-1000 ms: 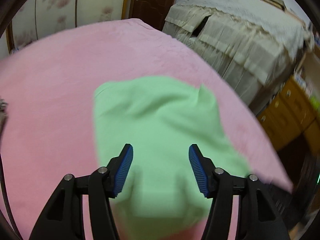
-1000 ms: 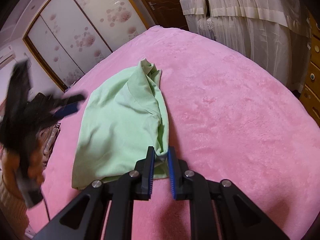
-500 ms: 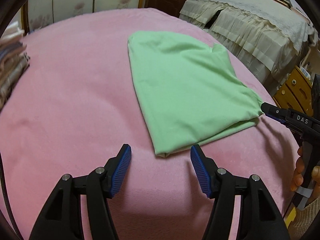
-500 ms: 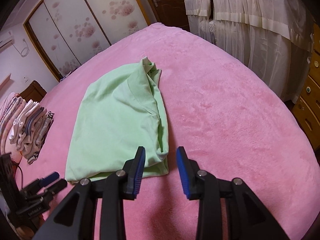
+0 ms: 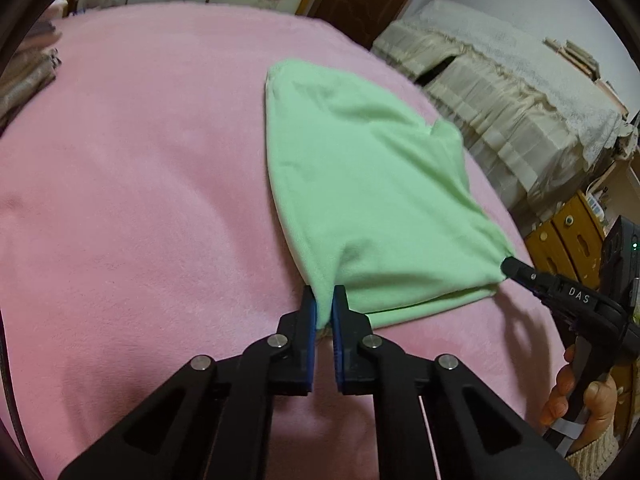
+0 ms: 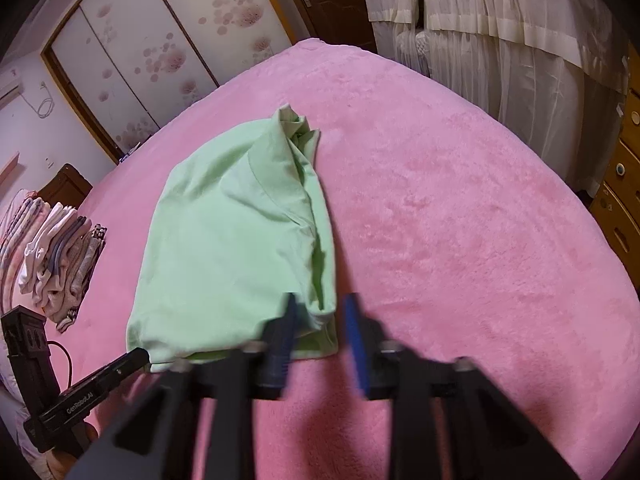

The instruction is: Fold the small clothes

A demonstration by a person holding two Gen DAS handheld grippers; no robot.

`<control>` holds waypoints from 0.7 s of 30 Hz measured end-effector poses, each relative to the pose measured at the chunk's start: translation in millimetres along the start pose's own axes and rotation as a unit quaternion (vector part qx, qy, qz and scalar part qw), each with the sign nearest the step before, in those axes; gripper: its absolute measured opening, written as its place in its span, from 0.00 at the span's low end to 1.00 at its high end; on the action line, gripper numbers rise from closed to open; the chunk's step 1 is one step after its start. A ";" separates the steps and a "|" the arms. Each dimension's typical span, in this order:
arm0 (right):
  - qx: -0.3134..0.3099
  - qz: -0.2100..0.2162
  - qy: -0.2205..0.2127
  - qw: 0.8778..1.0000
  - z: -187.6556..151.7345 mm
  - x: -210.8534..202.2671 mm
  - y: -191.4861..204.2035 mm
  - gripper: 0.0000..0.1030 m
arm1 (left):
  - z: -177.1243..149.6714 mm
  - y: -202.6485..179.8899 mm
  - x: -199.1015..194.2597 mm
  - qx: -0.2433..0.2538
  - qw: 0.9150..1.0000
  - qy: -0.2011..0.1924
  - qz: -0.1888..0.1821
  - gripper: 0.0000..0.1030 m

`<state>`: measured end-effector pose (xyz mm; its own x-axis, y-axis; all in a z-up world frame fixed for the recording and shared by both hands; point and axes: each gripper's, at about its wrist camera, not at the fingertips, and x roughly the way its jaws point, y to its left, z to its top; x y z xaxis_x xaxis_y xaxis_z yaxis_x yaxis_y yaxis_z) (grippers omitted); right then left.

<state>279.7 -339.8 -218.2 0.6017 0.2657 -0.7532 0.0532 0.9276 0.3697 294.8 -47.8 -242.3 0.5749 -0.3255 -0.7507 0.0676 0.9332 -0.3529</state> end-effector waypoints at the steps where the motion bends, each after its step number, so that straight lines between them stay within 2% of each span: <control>1: 0.002 0.005 -0.005 1.000 -0.3 -2.8 1.1 0.07 | 0.6 -0.9 -4.4 0.003 1.000 -0.008 0.002 0.04; 3: 0.010 0.024 -0.006 1.000 -2.2 -8.4 2.3 0.06 | 1.6 -1.0 -10.8 0.005 1.000 -0.019 0.002 0.04; 6: 0.030 0.041 0.006 0.999 -9.0 -10.1 -1.0 0.06 | -0.3 4.6 -11.9 0.005 1.000 -0.015 0.004 0.04; 10: 0.037 0.022 0.037 0.998 -18.5 2.3 -8.7 0.06 | -7.1 13.3 0.4 -0.002 1.000 0.013 0.005 0.04; 12: 0.034 0.013 0.051 0.998 -21.0 3.3 -9.8 0.10 | -9.6 18.1 1.9 -0.016 1.000 0.027 -0.002 0.06; 14: 0.022 0.010 0.045 0.999 -17.2 -5.3 -5.5 0.12 | -8.0 19.0 -2.4 -0.019 0.999 0.041 -0.006 0.15; 16: -0.008 -0.002 0.026 1.000 -5.2 -18.9 4.5 0.19 | -1.9 16.9 -13.8 -0.012 0.999 0.036 -0.008 0.38; 18: -0.037 0.001 0.014 0.999 13.1 -25.6 15.7 0.26 | 11.0 12.5 -23.0 0.006 1.000 0.015 0.000 0.45; 21: -0.066 0.001 0.010 0.998 46.5 -16.2 27.1 0.26 | 48.0 5.4 -18.6 0.037 0.999 -0.004 0.013 0.46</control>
<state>308.5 -331.2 -170.6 0.5850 0.2713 -0.7643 -0.0548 0.9534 0.2966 323.6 -29.5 -203.5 0.5842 -0.2992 -0.7545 0.1115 0.9503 -0.2906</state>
